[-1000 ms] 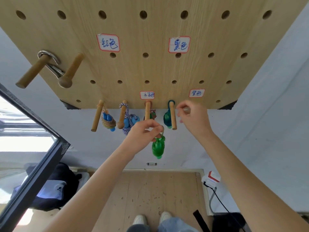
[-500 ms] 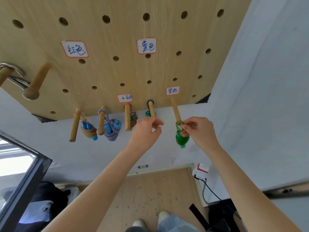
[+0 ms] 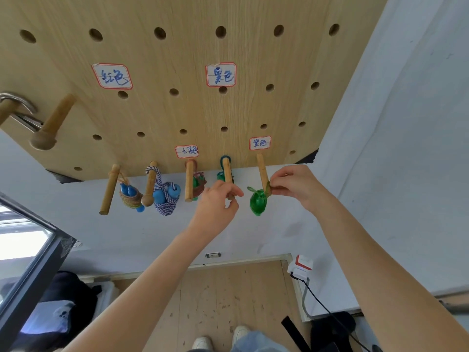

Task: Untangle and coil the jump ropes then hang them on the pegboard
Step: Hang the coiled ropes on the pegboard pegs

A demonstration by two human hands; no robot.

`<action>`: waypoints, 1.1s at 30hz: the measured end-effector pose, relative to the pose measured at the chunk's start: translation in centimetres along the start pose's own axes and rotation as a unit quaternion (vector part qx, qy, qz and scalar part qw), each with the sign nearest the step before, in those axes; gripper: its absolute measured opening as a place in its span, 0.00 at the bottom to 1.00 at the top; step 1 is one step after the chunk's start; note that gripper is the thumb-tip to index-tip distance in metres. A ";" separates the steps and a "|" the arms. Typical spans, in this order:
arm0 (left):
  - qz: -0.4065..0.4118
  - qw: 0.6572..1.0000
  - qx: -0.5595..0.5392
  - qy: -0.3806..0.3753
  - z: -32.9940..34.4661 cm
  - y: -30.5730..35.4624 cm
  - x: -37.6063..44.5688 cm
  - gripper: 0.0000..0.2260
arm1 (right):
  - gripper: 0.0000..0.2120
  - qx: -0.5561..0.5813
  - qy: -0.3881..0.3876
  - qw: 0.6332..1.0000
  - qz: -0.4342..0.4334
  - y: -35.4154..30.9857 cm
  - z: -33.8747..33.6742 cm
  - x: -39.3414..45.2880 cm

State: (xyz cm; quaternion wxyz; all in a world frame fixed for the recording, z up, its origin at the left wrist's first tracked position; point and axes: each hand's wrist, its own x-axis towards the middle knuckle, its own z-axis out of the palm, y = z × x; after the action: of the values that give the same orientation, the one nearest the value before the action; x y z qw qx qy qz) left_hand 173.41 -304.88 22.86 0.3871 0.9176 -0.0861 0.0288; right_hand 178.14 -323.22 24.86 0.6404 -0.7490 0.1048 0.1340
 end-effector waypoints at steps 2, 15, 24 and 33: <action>0.000 1.000 0.004 -0.001 0.0 0.1 0.0 0.10 | 0.07 -0.010 0.012 1.000 -0.012 0.2 0.1 -0.3; 0.032 0.993 0.115 0.005 1.1 -0.3 -0.4 0.11 | 0.10 -0.218 0.077 0.972 -0.046 0.8 2.2 -0.5; 0.000 0.999 0.011 0.035 -0.5 -0.3 -0.3 0.11 | 0.11 -0.144 0.108 0.982 -0.057 -1.7 2.8 4.3; -0.021 0.997 0.031 0.069 -3.1 -1.5 -0.3 0.12 | 0.03 -0.354 0.168 0.888 -0.242 -1.2 5.8 1.5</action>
State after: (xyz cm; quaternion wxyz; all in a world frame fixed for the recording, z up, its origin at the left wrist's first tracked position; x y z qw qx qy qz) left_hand 173.40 -301.58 23.94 0.3639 0.9265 -0.0390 0.0870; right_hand 179.56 -317.28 24.61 0.3186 -0.9393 -0.0279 -0.1242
